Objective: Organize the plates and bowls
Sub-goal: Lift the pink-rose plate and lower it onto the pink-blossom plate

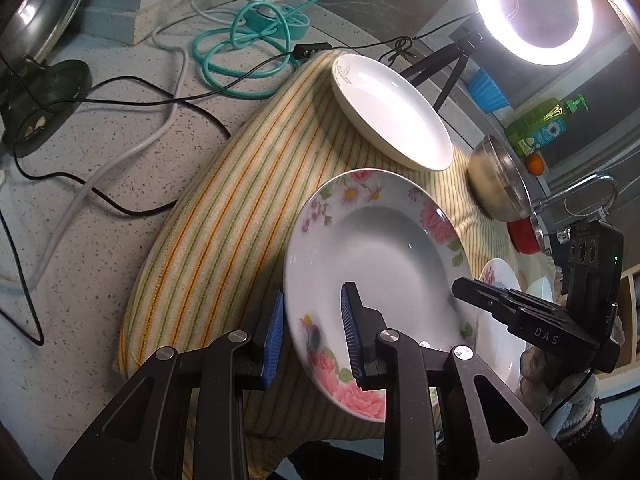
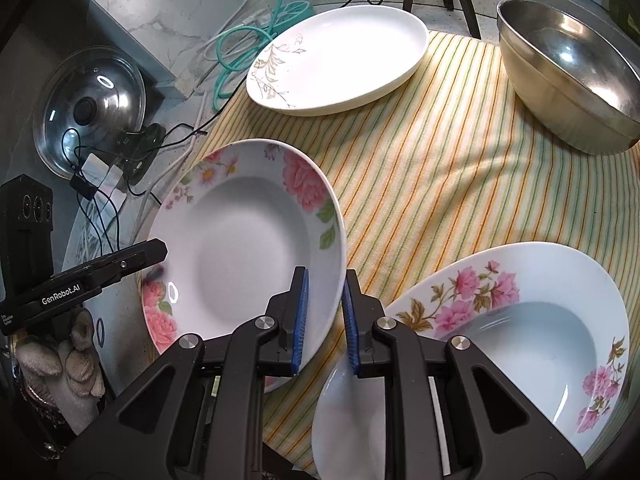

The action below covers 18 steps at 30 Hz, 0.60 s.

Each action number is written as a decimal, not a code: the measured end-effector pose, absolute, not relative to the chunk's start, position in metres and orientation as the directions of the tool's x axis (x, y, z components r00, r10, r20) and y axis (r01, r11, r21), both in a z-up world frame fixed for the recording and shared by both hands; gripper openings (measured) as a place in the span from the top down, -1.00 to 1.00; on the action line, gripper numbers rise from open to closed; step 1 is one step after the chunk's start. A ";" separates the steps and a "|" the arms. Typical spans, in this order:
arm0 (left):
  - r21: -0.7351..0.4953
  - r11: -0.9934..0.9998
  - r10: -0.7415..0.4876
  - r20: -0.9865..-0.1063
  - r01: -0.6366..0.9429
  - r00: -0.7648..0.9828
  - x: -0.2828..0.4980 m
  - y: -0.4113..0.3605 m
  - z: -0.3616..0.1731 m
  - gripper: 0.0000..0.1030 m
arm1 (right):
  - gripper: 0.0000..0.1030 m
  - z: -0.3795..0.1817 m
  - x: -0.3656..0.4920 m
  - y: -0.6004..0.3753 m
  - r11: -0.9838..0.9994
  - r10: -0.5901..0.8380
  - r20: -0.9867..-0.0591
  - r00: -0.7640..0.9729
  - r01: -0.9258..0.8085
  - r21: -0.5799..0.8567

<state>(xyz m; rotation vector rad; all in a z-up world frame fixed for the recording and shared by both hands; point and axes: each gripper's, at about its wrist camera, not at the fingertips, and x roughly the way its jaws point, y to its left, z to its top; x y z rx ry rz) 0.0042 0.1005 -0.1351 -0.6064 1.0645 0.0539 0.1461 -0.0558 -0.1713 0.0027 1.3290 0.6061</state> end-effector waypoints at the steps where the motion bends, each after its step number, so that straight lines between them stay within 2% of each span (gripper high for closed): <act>1: -0.438 0.839 -0.240 -0.831 -0.324 0.501 0.005 0.101 -0.134 0.52 | 0.67 -0.170 0.146 -0.056 0.846 0.416 -0.902 0.113 -0.412 0.339; 11: -0.427 0.859 -0.230 -0.815 -0.282 0.532 0.012 0.093 -0.112 0.52 | 0.67 -0.149 0.143 -0.069 0.853 0.439 -0.882 0.170 -0.388 0.350; 18: -0.436 0.875 -0.268 -0.798 -0.210 0.539 0.027 0.075 -0.101 0.52 | 0.67 -0.134 0.138 -0.099 0.875 0.428 -0.878 0.213 -0.340 0.345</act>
